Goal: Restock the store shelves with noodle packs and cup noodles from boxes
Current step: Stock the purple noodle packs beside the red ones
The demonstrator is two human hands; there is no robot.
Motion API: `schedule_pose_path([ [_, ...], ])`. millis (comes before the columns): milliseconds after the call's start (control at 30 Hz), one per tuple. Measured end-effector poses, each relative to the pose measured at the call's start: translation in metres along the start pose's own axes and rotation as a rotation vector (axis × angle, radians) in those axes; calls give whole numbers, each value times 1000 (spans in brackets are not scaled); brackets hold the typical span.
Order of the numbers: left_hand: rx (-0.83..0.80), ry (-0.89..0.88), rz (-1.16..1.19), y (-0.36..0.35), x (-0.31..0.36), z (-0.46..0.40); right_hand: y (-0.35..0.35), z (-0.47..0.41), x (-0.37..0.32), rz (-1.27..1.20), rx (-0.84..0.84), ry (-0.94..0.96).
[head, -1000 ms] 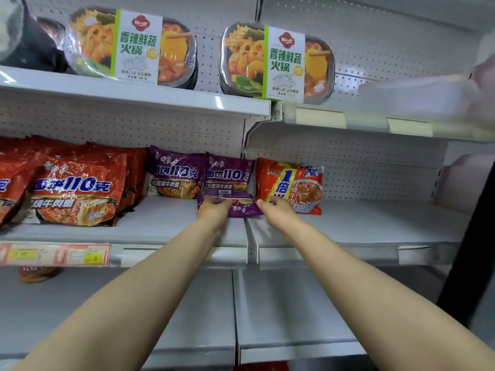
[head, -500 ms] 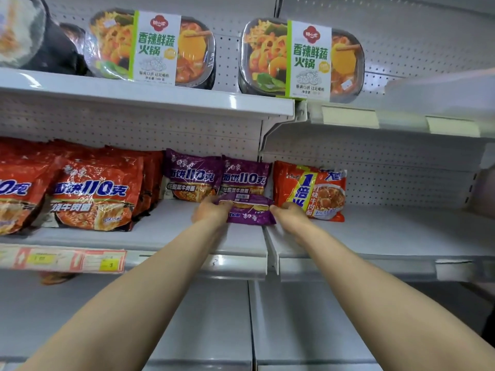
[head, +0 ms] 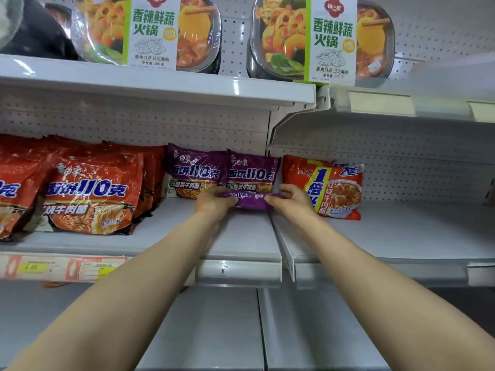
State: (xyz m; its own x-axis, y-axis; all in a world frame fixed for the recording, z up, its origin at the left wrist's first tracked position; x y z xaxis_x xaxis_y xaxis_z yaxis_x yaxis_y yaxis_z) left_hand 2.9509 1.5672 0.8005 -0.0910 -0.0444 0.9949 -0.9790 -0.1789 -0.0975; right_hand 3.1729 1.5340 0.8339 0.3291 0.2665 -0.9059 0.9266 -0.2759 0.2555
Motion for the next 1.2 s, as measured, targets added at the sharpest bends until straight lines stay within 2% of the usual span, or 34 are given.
schedule_pose_path([
  [67, 53, -79, -133, 9, 10, -6, 1, -5, -6, 40, 15, 67],
  [133, 94, -110, -162, 16, 16, -11, -1, -11, -7, 50, 18, 108],
  [333, 70, -164, 62, 16, 37, -24, 3, -30, -11, 49, 141, 143],
  [500, 78, -240, -45, 14, 53, -49, 7, -48, -12, 59, 223, 128],
  [767, 53, -210, 78, 3, 63, -85, 9, -86, -9, -84, 378, 110],
  [1000, 69, -224, 161, 5, 56, -112, -3, -110, -3, 18, 408, 184],
  [1133, 67, -318, -23, 2, 56, -121, -16, -114, -11, 169, 348, 278],
  [1200, 36, -426, -130, -5, 61, -114, -19, -110, -15, 228, 340, 317],
])
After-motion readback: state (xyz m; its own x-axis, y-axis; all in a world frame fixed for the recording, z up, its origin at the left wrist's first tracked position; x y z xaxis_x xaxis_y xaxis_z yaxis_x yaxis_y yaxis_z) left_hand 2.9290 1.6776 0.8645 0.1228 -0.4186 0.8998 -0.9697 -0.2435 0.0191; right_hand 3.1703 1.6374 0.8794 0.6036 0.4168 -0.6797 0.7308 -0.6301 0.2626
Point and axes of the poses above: each hand's wrist, its own z-axis away from the middle knuckle, its own y-axis out of the back of the hand, x = y × z, the point moved 8 cm from there along -z, towards the middle knuckle, and after that the axes turned 4 degrees about y, right-handed, at the moved point
